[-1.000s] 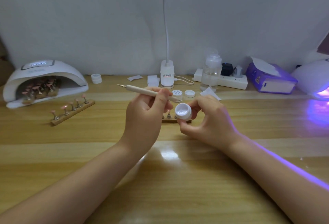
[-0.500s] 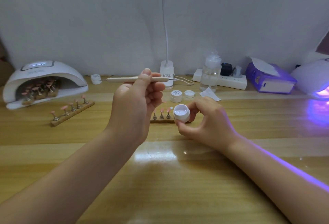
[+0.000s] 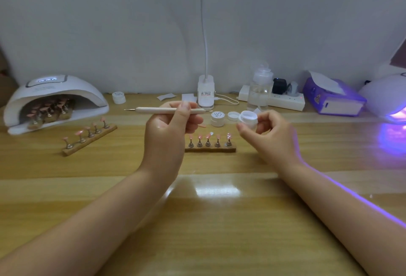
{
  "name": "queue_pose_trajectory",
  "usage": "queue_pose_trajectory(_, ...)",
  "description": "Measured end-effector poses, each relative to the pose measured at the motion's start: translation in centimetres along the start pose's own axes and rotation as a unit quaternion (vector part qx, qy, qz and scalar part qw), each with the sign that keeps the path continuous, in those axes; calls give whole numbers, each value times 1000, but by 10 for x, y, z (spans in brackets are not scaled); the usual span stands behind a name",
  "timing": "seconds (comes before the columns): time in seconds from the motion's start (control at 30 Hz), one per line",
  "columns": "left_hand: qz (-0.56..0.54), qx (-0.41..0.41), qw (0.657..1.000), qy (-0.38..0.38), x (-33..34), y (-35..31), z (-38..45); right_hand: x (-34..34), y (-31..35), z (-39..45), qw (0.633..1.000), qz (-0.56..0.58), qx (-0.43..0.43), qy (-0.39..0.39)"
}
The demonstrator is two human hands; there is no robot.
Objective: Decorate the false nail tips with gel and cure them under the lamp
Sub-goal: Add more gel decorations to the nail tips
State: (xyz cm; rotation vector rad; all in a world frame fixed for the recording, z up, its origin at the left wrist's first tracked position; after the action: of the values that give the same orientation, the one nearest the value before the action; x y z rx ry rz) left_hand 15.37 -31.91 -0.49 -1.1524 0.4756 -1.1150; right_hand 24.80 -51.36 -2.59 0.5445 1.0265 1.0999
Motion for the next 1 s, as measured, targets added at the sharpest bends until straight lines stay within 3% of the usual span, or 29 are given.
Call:
queue_pose_trajectory(0.27, 39, 64, 997, 23, -3, 1, -5, 0, -39, 13, 970, -208, 112, 64)
queue_pose_trajectory(0.6, 53, 59, 997, 13, -10, 14, -4, 2, -42, 11, 933, -330, 122, 78)
queue_pose_trajectory(0.67, 57, 54, 997, -1, -14, 17, -2, 0, -27, 11, 943, -327, 57, 28)
queue_pose_trajectory(0.73, 65, 47, 997, -20, -18, 21, 1, 0, -2, 6, 953, -296, -67, -24)
queue_pose_trajectory(0.8, 64, 30, 997, -39, -23, 25, 3, 6, 18, -4, 946, -281, -160, -29)
queue_pose_trajectory(0.87, 62, 10, 997, -53, -26, 29, 5, 16, 24, -13, 935, -296, -196, 3)
queue_pose_trajectory(1.0, 45, -38, 995, -75, -30, 39, 7, 34, 16, -18, 911, -362, -183, 74)
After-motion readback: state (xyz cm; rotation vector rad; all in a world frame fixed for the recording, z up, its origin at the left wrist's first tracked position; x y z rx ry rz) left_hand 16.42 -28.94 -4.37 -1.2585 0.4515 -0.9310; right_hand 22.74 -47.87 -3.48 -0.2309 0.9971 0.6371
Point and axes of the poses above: each hand's wrist, its own z-axis towards the middle knuckle, its own x-axis out of the palm, y = z × x, the point moved 7 cm from there along z, towards the middle knuckle, and after that the axes turned 1 degree about y, right-handed, at the moved point
